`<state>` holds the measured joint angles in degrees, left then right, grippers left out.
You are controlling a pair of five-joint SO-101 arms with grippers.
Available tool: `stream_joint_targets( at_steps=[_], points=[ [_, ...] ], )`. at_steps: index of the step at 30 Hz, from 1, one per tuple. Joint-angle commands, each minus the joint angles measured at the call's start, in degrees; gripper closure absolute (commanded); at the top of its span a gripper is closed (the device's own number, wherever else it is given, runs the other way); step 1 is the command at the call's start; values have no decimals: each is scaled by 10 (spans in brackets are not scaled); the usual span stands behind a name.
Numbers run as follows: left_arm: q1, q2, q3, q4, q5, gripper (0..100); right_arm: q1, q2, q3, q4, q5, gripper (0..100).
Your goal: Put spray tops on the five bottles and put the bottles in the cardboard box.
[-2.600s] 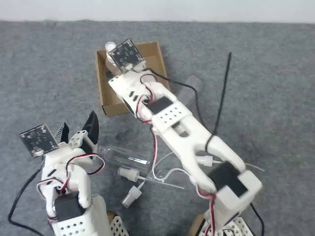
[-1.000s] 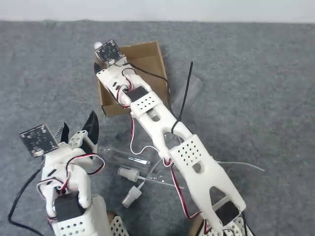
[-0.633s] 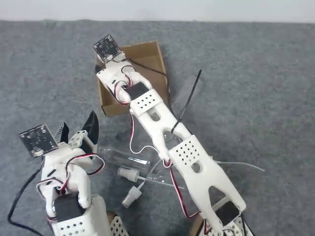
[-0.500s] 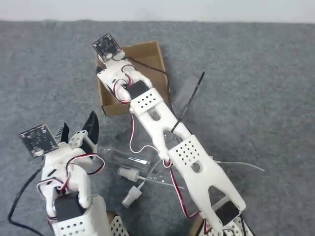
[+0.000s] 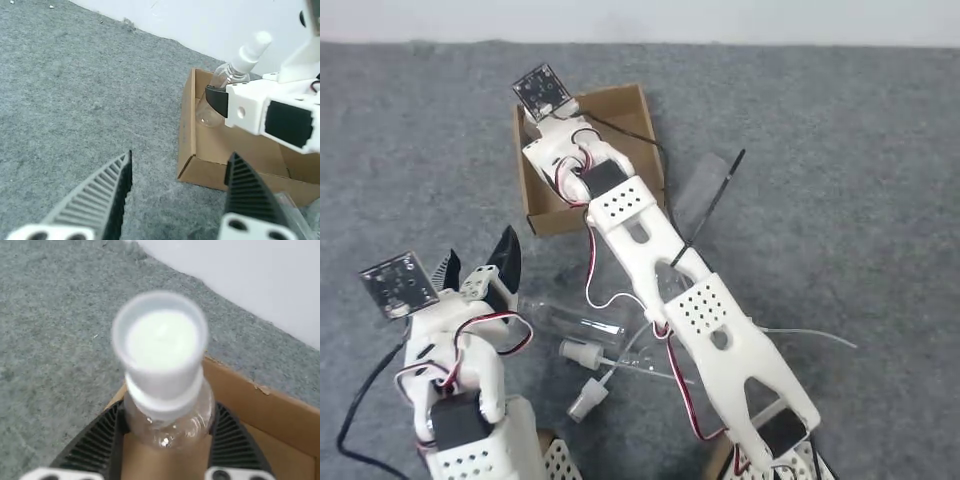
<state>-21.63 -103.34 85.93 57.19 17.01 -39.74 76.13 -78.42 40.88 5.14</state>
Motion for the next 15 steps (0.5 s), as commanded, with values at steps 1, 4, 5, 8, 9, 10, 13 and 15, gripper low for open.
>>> stream_joint_targets(
  at_steps=[1, 4, 5, 8, 9, 10, 13, 15],
  points=[
    [-4, -11, -6, -15, -4, 721, 10, -15, 31, -58, -2, 883],
    [-4, -11, -6, -15, -4, 721, 10, -15, 58, -94, -2, 883],
    [-4, -11, -6, -15, -4, 721, 10, -15, 64, -102, -2, 881],
    [-4, -11, -6, -15, -4, 721, 10, -15, 76, -118, -2, 879],
    [-4, -11, -6, -15, -4, 721, 10, -15, 79, -122, -2, 879],
    [-4, -11, -6, -15, -4, 721, 10, -15, 82, -124, -2, 879],
    [-4, -11, -6, -15, -4, 721, 12, -13, 83, -136, -4, 879],
    [-4, -11, -6, -15, -4, 721, 13, -4, 80, -148, -4, 878]
  ],
)
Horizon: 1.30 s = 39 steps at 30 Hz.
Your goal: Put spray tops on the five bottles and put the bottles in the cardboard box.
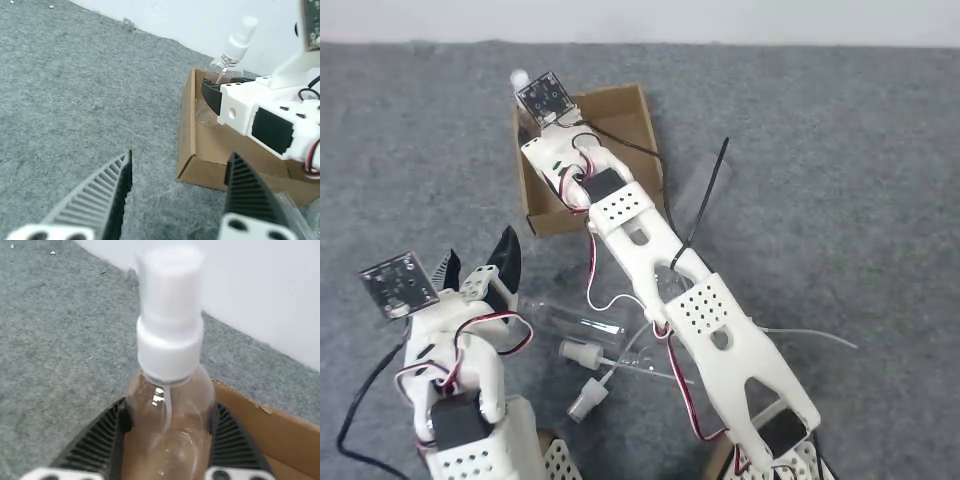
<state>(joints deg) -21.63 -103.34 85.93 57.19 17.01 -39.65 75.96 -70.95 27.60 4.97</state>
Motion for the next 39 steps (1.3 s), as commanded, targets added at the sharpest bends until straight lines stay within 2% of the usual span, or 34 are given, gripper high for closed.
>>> stream_joint_targets(
  at_steps=[1, 5, 10, 21, 39],
  points=[
    [-4, -11, -6, -15, -5, 721, 12, 0, 5, -20, -1, 878],
    [-4, -11, -6, -15, -5, 721, 11, 1, 5, -21, -1, 868],
    [-4, -11, -6, -15, -5, 721, 9, 1, 5, -15, -1, 783],
    [-4, -11, -6, -15, -5, 721, 8, -1, -9, -12, -1, 775],
    [-4, -11, -6, -15, -5, 721, 10, 3, -137, 205, 0, 776]
  ],
)
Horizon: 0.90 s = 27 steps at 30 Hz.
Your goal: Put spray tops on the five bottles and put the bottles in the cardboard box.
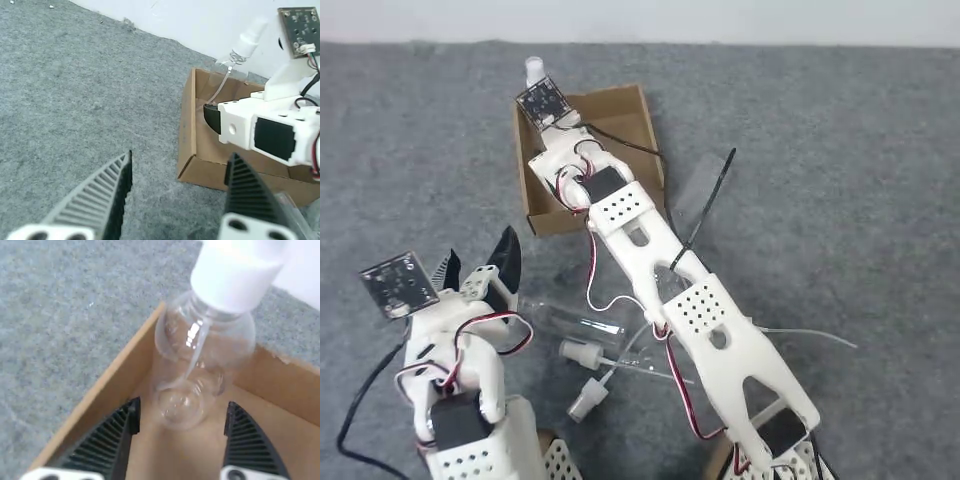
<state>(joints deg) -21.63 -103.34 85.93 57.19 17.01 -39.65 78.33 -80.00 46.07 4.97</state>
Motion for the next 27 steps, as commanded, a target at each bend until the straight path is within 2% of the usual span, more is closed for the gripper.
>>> stream_joint_targets(
  at_steps=[1, 5, 11, 16, 21, 27],
  points=[
    [-4, -11, -6, -15, -5, 721, 10, -21, -47, 27, 0, 778],
    [-4, -11, -6, -15, -5, 721, 9, -21, -46, 37, 0, 786],
    [-4, -11, -6, -15, -5, 721, 10, -20, -45, 33, 0, 926],
    [-4, -11, -6, -15, -5, 721, 10, -20, -41, 30, 0, 932],
    [-4, -11, -6, -15, -5, 721, 12, -3, -33, -25, 2, 933],
    [-4, -11, -6, -15, -5, 721, 9, 20, -33, -61, 44, 933]
  ],
)
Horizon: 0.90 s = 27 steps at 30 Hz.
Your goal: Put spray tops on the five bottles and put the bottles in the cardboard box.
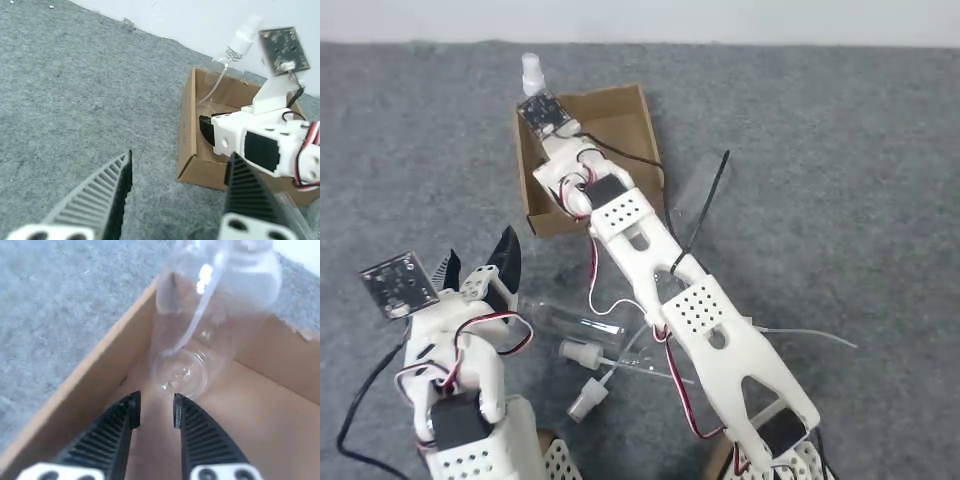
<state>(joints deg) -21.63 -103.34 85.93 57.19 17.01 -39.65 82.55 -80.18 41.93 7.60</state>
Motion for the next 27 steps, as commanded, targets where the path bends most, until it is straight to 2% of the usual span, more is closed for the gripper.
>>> stream_joint_targets(
  at_steps=[1, 9, 18, 27],
  points=[
    [-4, -11, -6, -15, -5, 721, 8, -22, -31, -20, 18, 933],
    [-4, -11, -6, -15, -5, 721, 8, -23, -38, -9, 19, 933],
    [-4, -11, -6, -16, -5, 721, 8, -17, -156, 126, 21, 931],
    [-4, -11, -6, -17, -5, 721, 8, -26, -164, 170, 22, 929]
  ],
)
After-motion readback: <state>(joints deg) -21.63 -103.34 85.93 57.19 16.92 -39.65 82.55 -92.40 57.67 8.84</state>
